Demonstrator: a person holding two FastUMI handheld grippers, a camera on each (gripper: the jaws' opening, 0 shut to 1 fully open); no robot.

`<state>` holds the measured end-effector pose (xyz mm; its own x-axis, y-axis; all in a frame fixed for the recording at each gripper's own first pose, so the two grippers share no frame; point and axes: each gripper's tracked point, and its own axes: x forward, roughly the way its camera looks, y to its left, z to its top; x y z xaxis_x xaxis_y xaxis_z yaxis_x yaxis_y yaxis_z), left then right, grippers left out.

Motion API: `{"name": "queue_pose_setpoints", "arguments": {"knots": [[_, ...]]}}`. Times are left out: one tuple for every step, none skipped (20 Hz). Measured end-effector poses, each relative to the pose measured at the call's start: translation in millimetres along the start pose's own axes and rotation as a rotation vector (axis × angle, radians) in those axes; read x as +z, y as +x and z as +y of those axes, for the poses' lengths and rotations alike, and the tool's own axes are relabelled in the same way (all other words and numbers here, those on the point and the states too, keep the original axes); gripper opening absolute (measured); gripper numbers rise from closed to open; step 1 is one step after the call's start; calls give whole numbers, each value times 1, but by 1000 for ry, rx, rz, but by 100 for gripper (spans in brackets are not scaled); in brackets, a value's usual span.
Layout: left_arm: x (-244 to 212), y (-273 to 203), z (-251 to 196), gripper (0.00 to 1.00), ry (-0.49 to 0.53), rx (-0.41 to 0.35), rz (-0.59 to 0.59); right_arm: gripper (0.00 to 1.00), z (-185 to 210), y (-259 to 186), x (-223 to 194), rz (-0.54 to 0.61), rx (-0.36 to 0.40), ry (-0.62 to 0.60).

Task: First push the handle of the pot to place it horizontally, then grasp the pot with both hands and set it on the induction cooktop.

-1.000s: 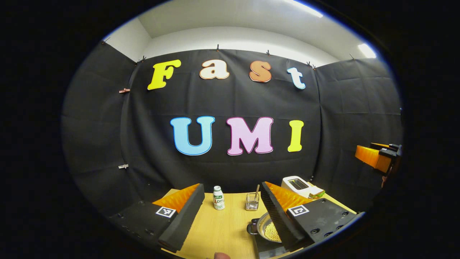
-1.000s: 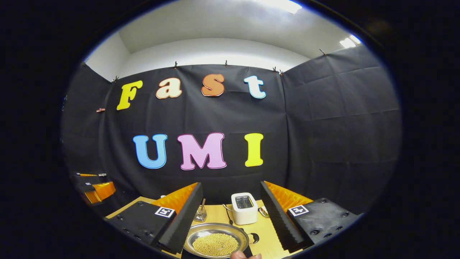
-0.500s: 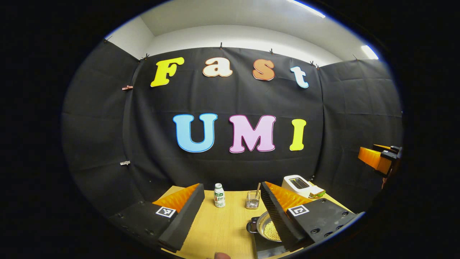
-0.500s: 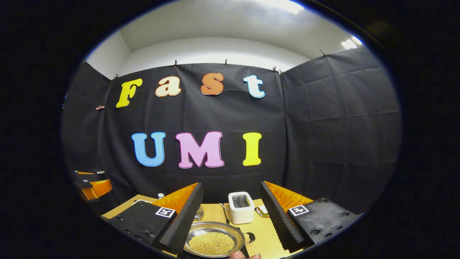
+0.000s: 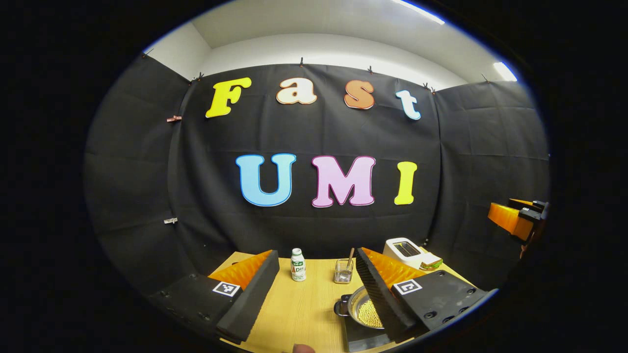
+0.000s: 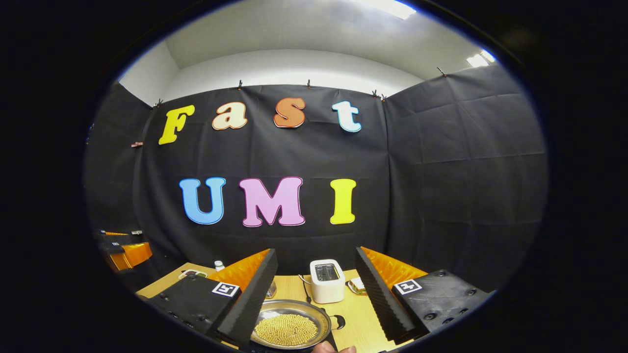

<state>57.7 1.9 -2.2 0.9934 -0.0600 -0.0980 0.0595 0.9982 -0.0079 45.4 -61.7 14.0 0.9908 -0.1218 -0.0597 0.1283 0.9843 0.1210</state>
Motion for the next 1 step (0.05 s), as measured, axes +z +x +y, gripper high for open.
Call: {"name": "queue_pose_setpoints", "arguments": {"knots": [[0, 0, -1, 98, -1, 0, 1, 98, -1, -1, 1, -3, 0, 0]]}}
